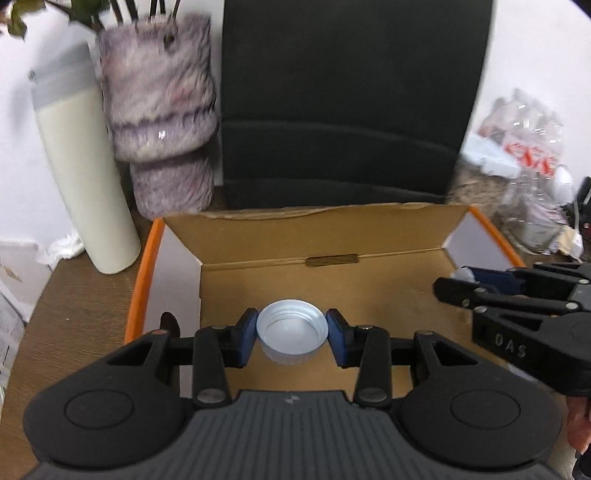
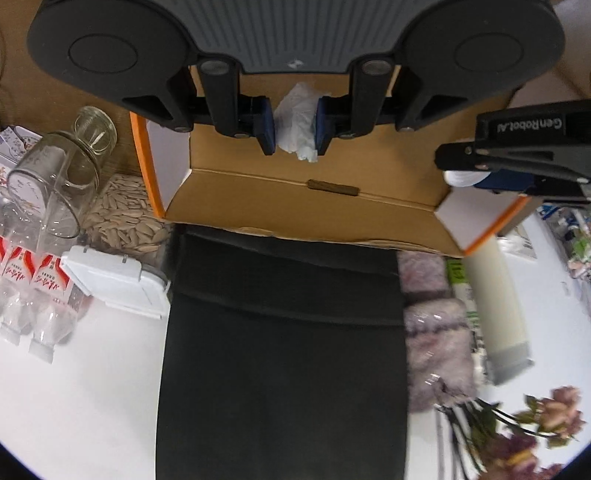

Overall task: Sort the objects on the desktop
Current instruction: 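Carry tissue and cap into the cardboard box and open both tools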

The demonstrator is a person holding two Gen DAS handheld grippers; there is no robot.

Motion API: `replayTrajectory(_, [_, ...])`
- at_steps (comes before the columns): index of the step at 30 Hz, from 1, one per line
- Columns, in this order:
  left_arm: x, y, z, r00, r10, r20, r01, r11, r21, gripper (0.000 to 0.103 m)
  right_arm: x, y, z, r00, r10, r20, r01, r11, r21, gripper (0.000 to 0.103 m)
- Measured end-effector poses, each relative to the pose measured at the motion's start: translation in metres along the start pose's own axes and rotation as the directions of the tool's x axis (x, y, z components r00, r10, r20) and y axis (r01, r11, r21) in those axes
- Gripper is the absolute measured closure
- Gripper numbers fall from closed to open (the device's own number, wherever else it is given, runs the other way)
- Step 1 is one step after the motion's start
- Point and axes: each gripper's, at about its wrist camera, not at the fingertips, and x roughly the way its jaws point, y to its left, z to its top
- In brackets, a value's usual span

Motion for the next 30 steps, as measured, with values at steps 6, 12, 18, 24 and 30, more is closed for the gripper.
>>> replayTrajectory(6, [0.025,0.001,0.001,0.995,0.039,-0.089,-0.038,0.999,0.013,0.062,0.018,-0.005,-0.004,0.999,-0.019,-0.051,0.02,1.0,0.011,0.082])
replayTrajectory(12, [0.036,0.002,-0.012,0.985,0.054,-0.163,-0.049,0.998,0.037,0.062,0.016,-0.005,-0.013,0.996,0.012,-0.085,-0.009,0.999,0.035,0.083])
replayTrajectory(18, [0.018,0.0,-0.025,0.984,0.027,-0.177,-0.017,0.998,0.056,0.062,0.004,0.0,-0.029,0.992,0.047,-0.12,-0.043,0.998,0.04,0.082])
replayTrajectory(24, [-0.005,-0.005,-0.046,0.982,0.007,-0.188,0.009,0.996,0.086,0.062,-0.019,0.008,-0.045,0.988,0.055,-0.142,-0.052,0.998,0.027,0.082])
replayTrajectory(30, [-0.03,-0.01,-0.053,0.99,0.013,-0.143,0.002,0.995,0.098,0.041,-0.037,0.011,-0.048,0.991,0.034,-0.129,-0.032,0.999,0.015,0.062])
